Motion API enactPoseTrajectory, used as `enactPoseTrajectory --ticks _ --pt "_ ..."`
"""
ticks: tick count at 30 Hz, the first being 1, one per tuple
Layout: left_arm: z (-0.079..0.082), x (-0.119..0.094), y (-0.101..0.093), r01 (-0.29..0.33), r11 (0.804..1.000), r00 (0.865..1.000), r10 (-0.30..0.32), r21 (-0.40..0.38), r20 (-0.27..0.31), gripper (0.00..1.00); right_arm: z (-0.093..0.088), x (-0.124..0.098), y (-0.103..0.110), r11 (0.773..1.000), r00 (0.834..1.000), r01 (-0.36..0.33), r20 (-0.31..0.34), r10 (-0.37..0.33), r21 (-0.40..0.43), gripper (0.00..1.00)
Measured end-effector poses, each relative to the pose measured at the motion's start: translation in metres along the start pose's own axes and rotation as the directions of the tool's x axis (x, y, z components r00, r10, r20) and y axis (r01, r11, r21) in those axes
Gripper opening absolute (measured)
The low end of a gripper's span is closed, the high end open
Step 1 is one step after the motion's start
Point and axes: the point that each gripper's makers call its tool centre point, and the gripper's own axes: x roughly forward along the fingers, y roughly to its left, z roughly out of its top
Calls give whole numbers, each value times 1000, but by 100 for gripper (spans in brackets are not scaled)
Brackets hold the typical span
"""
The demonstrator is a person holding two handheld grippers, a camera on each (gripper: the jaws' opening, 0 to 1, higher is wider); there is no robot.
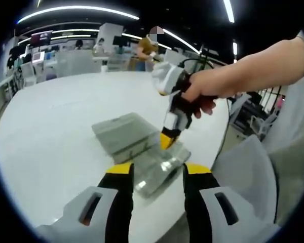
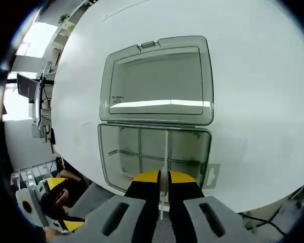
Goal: Insert the divider into the dual guide fixture by aligning both edges with the guide slots and pushing it downward to the bottom, including one-sided entry, uneven engagement, binding, and posture correction.
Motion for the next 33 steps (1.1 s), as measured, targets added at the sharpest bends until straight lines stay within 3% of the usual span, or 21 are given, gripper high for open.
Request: enactPoseTrajectory --ticks 33 --pt "3 0 0 -3 1000 1000 3 -2 7 35 3 4 -3 1000 1000 23 -7 -23 -22 0"
